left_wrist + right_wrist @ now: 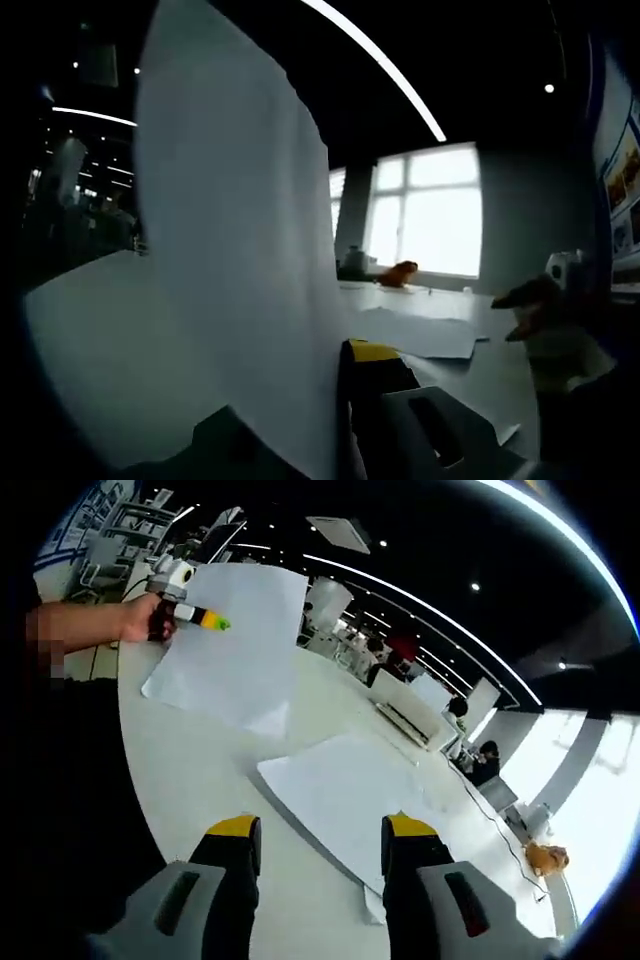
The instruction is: Organize the stack of printing papers by aligning and flattening the scattered papers on the table
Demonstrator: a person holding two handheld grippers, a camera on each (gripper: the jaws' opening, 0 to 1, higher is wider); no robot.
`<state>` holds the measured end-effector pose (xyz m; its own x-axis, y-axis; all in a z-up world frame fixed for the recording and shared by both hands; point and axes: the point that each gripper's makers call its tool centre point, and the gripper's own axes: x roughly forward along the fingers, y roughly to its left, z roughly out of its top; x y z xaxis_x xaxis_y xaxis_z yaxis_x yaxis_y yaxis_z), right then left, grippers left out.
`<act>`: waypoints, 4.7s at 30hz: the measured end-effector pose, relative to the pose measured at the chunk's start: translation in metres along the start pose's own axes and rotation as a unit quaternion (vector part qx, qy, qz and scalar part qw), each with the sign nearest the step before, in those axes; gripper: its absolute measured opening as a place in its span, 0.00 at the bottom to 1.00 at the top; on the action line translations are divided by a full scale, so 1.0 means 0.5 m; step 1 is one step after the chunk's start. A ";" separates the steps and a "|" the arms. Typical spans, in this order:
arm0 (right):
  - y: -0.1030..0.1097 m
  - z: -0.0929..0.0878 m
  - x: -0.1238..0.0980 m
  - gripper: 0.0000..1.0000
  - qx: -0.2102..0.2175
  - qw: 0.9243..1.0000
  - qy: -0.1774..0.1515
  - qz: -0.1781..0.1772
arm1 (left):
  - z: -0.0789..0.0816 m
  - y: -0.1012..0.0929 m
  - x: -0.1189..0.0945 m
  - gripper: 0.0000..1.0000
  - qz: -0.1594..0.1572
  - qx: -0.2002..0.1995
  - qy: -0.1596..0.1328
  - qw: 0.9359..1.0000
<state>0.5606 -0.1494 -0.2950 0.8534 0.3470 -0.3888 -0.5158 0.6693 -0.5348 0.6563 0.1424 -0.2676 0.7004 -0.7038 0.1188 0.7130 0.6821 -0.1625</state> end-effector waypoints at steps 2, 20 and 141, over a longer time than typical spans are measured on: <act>0.002 0.002 0.007 0.44 -0.005 1.000 0.001 0.000 | -0.001 0.000 0.000 0.06 0.000 0.001 0.001 1.000; 0.015 -0.006 0.076 0.44 -0.072 0.997 0.021 -0.010 | -0.002 0.001 0.000 0.06 -0.001 0.001 0.002 1.000; -0.086 0.096 0.073 0.00 -0.019 0.993 -0.076 -0.093 | 0.001 0.004 -0.003 0.06 -0.005 -0.017 -0.005 1.000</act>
<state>0.6176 -0.1342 -0.2502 0.9343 0.3165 -0.1639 -0.3476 0.7075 -0.6153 0.6567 0.1446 -0.2675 0.6931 -0.7090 0.1302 0.7191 0.6673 -0.1940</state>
